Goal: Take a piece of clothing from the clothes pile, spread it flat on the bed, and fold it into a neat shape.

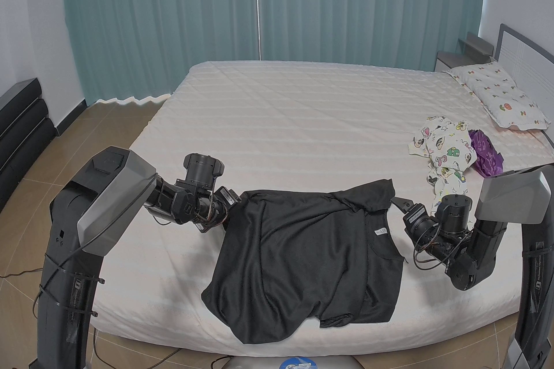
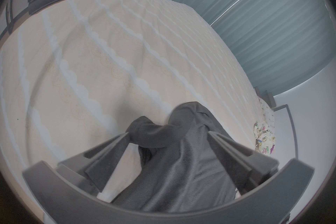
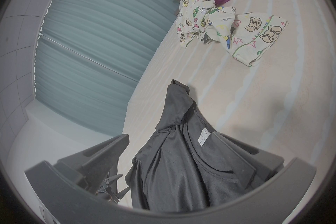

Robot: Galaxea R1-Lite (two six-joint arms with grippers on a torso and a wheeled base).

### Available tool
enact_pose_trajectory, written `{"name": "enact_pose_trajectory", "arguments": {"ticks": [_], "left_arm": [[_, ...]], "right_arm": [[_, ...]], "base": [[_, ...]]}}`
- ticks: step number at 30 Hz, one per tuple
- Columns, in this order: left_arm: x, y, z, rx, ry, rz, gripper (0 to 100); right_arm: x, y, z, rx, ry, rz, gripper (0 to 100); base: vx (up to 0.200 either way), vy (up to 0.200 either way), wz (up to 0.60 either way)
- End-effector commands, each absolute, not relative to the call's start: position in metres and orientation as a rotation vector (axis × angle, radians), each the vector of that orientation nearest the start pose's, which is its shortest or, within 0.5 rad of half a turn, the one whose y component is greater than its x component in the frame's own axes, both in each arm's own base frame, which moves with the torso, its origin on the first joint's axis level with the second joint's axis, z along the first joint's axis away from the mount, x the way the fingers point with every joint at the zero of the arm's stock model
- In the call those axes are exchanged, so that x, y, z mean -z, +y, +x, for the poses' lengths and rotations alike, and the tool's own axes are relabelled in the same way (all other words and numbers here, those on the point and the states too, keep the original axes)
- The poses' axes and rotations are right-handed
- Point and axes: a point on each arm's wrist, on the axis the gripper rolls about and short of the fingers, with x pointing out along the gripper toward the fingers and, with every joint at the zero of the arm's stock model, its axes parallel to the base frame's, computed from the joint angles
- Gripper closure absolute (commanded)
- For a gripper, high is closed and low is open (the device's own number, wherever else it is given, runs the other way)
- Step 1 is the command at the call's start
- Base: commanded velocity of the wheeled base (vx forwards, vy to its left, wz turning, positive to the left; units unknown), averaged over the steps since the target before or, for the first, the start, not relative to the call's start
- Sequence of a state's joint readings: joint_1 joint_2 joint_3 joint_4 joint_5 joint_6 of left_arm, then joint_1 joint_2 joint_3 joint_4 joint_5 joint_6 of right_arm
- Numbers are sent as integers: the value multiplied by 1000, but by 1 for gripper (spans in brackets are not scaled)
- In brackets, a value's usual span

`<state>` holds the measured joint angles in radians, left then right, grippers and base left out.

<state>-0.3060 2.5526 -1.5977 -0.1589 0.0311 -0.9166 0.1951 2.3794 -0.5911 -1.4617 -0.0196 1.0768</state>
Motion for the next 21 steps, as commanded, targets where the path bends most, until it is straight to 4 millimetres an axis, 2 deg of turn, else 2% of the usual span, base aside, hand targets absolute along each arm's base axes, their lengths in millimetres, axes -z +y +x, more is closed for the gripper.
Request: {"name": "enact_pose_trajectory", "arguments": {"ticks": [1, 8, 11, 17, 19, 21], "left_arm": [[8, -143, 462, -153, 861, -678, 100], [0, -132, 484, -174, 774, -752, 100], [-15, -118, 500, -226, 670, -826, 100], [-35, -90, 517, -267, 540, -913, 100], [-34, -86, 515, -282, 551, -947, 100], [-21, -88, 505, -272, 648, -942, 100]], "right_arm": [[14, 65, 343, 30, 388, 1027, 0], [17, 66, 341, 18, 376, 1026, 0], [17, 66, 340, 14, 369, 1014, 0], [18, 67, 340, 10, 369, 1014, 0], [18, 67, 339, 11, 371, 1014, 0], [18, 67, 339, 11, 371, 1014, 0]], "base": [[0, 0, 0], [0, 0, 0], [0, 0, 0], [0, 0, 0], [0, 0, 0], [0, 0, 0]]}}
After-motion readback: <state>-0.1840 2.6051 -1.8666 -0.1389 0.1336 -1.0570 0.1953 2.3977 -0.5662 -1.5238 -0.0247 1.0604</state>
